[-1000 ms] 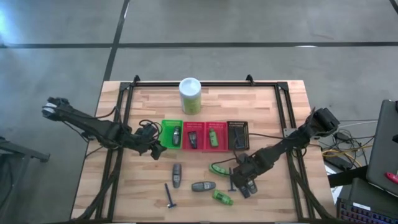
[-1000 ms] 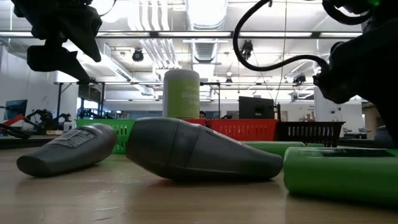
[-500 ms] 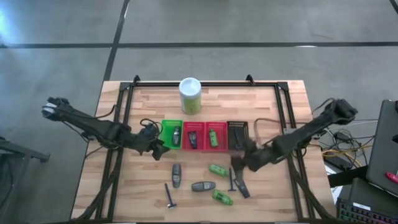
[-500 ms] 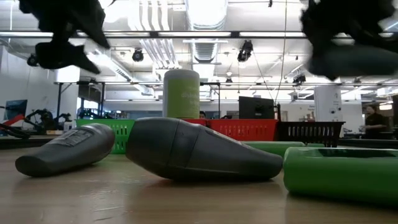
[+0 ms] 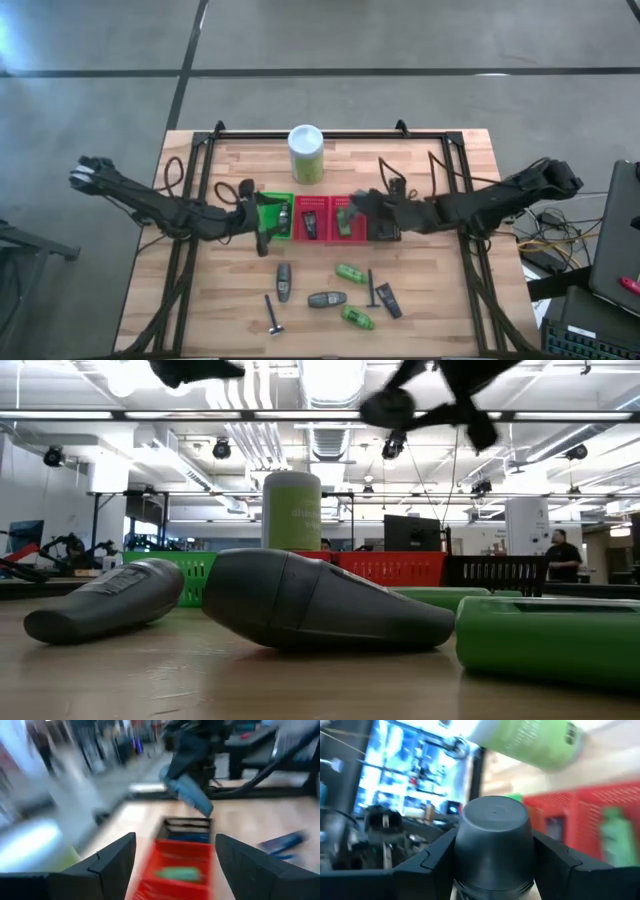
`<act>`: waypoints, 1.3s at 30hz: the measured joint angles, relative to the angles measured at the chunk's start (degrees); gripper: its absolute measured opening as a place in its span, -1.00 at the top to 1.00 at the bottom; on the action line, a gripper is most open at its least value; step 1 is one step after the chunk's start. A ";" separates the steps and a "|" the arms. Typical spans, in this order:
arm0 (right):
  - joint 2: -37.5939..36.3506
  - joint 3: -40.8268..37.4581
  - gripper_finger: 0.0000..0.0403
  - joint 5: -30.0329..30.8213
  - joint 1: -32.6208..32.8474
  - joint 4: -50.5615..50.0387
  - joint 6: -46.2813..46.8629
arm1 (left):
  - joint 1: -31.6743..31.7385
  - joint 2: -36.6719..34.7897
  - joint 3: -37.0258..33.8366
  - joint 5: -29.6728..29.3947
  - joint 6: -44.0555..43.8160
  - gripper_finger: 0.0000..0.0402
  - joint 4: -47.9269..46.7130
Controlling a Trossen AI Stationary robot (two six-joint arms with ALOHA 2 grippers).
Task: Pick & Place Travel size toiletries
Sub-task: Put the gray deodorant in the green bin
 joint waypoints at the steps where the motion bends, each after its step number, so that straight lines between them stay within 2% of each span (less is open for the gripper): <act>1: 0.85 0.00 0.03 -0.03 -1.09 2.64 -1.25 | -0.01 0.69 0.00 -1.27 5.24 -0.38 1.72; 3: 2.59 0.00 0.03 -0.02 -3.27 7.98 -3.01 | 0.28 2.09 0.00 -2.47 12.59 -0.38 4.48; 5: 4.41 0.00 0.03 0.00 -5.09 12.60 -4.07 | 0.51 3.99 0.00 -4.12 15.83 -0.38 7.84; 11: 9.53 0.49 0.03 0.00 -8.40 27.32 -9.39 | 2.23 9.93 0.00 -4.94 12.15 -0.38 15.26; 18: 14.32 6.07 0.03 -0.07 -8.57 27.85 -13.00 | 4.18 15.37 -0.02 -7.01 7.09 -0.38 22.13; 21: 16.02 8.72 0.03 -0.18 -8.61 27.68 -15.40 | 4.90 15.79 -0.02 -9.30 4.03 -0.38 22.75; 27: 18.37 12.98 0.03 -1.77 -8.48 27.60 -18.02 | 7.12 14.82 -0.02 -8.24 -6.55 -0.38 22.93; 39: 22.86 16.94 0.02 -4.96 -8.50 27.24 -17.20 | 8.15 14.55 -0.02 -4.81 -6.48 -0.35 23.04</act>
